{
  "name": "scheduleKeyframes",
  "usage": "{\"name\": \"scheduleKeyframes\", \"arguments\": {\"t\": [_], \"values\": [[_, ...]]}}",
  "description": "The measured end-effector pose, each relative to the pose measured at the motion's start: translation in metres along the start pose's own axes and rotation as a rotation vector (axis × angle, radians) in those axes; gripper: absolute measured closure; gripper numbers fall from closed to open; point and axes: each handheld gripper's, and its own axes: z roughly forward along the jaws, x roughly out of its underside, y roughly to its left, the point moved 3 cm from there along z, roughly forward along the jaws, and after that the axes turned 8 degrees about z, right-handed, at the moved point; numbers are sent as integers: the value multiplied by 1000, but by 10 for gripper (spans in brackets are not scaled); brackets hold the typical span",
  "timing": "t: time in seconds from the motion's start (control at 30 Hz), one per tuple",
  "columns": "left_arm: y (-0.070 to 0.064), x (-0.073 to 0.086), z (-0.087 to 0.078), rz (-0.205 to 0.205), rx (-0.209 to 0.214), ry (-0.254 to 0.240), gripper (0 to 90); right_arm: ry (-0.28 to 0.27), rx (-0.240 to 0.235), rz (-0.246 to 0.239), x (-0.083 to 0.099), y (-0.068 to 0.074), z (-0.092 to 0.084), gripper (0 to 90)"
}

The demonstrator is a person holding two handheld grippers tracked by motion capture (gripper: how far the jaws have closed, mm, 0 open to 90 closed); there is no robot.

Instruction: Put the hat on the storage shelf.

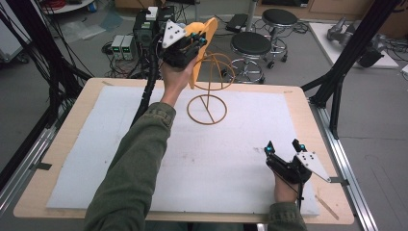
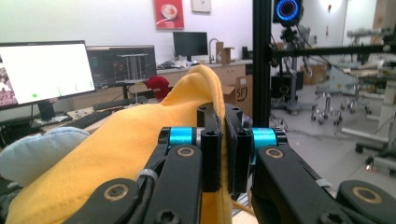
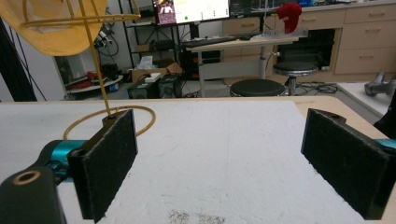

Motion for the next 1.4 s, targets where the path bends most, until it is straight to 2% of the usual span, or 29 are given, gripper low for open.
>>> {"name": "scheduleKeyframes", "arguments": {"t": [0.17, 0.33, 0.4, 0.6, 0.67, 0.77, 1.0, 1.17, 1.4], "values": [[-23, -1, 14, 77, 52, 37, 862, 0, 0, 9, 0, 0, 0, 95], [-47, 9, 26, 123, 120, 91, 862, 1, -1, 17, 0, -1, 0, 95], [-58, 14, 30, 165, 146, 126, 862, 3, 0, 17, 0, -1, 0, 95], [-76, 26, 38, 202, 199, 178, 861, 1, 1, 22, 0, -2, 0, 95], [-80, 29, 39, 188, 225, 195, 860, 3, 0, 24, 0, -2, 0, 95], [-84, 34, 40, 199, 252, 214, 860, 7, -1, 26, 0, -2, 0, 95], [-96, 46, 42, 284, 303, 281, 861, 10, 2, 35, 0, -2, 1, 95], [-97, 51, 43, 288, 332, 309, 861, 10, 2, 29, 0, -2, 0, 95], [-104, 59, 42, 322, 385, 361, 861, 9, 2, 32, 0, -3, 1, 95]]}}
